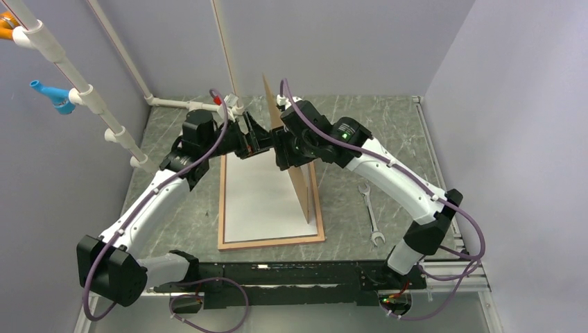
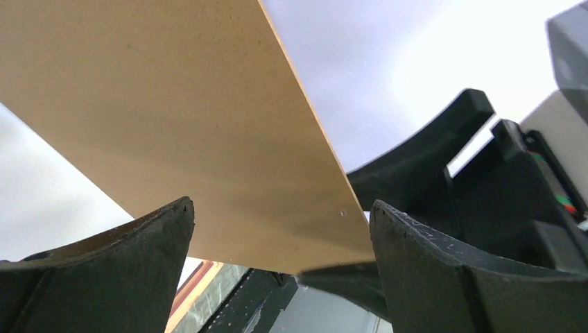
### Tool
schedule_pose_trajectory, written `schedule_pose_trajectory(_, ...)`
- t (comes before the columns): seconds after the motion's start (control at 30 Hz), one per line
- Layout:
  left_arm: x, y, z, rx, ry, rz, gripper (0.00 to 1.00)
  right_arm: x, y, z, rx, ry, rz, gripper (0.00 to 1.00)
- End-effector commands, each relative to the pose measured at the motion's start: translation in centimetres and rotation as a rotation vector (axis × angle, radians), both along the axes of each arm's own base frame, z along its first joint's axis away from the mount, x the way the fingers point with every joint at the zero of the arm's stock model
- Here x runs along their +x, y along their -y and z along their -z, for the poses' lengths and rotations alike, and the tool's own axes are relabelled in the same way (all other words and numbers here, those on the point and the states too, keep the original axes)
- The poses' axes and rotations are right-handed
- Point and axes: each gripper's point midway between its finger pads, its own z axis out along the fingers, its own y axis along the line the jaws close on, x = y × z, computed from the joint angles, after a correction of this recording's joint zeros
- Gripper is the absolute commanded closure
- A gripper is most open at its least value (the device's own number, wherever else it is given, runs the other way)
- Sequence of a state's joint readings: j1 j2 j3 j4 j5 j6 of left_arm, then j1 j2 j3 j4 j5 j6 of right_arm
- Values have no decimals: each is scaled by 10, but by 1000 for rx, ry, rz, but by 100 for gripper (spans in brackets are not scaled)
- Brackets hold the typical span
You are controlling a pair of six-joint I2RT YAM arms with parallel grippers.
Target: Put the photo into the frame
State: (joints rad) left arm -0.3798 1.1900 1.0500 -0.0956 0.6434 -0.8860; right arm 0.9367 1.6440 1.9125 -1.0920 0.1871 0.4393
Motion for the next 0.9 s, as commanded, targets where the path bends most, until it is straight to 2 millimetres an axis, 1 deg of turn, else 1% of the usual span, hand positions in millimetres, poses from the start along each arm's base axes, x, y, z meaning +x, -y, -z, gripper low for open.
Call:
schedule_pose_trajectory(0.0, 2, 2, -14, -11, 16, 20, 0, -13, -23, -45, 213, 45, -103, 39)
schedule_pose_trajectory(0.1, 5, 0, -6, 16, -7, 8, 1, -19, -29, -53, 274, 33, -154, 37)
schedule_pose_trajectory(0.17, 7, -3, 4, 48, -34, -14, 1, -22, -31, -58, 324, 23, -182, 35)
schedule_pose_trajectory(0.2, 7, -5, 9, 64, -45, -28, 1, -22, -28, -64, 360, 23, -190, 34)
schedule_pose_trajectory(0.27, 6, -10, 17, 90, -58, -48, 2, -19, -23, -68, 423, 3, -200, 33)
schedule_pose_trajectory(0.37, 4, -20, 26, 136, -61, -97, 8, -11, -10, -67, 541, -71, -198, 33)
schedule_pose_trajectory(0.5, 0, -36, 41, 215, -70, -162, 23, 8, 18, -53, 653, -143, -137, 33)
schedule_pose_trajectory(0.63, -4, -45, 51, 255, -80, -189, 34, 20, 36, -35, 654, -178, -74, 33)
schedule_pose_trajectory(0.67, -5, -45, 52, 257, -79, -190, 41, 22, 38, -31, 643, -181, -63, 33)
schedule_pose_trajectory(0.8, -8, -48, 54, 275, -80, -190, 60, 25, 43, -17, 619, -196, -33, 33)
schedule_pose_trajectory(0.87, -9, -51, 56, 295, -87, -194, 75, 26, 44, -11, 618, -206, -26, 33)
